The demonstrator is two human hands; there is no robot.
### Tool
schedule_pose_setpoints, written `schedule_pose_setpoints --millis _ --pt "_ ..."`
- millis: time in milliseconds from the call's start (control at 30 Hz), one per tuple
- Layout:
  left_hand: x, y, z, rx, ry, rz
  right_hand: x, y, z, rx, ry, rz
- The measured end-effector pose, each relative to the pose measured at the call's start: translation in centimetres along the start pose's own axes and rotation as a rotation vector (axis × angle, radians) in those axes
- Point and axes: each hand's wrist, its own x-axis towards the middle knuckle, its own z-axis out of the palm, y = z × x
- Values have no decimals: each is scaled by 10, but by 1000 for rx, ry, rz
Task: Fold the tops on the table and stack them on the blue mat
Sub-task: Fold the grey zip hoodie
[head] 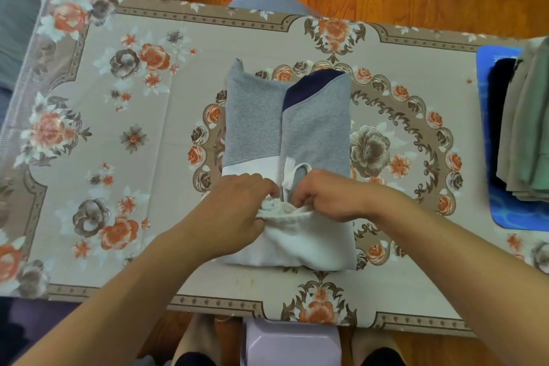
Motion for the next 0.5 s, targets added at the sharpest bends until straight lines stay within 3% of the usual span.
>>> schedule_pose_setpoints --millis 67,133,233,267,333,400,500 --pt "3 3 -3 13 -64 -36 0 -2 3 -39 -16 19" --pt "13 3 -5 41 -138 -51 0 -5 2 136 5 43" --pt "35 -1 -4 -26 -213 -54 -2 -2 -12 636 266 85" --pt "42 -2 -3 -32 -249 -53 -3 5 -18 654 350 104" --pt "54 -6 1 -6 -294 -27 -5 17 -24 392 343 100" --pt "61 -9 3 51 -321 27 -8 18 -19 172 181 76" --pt "68 -9 9 72 -395 114 -12 11 -12 226 91 51"
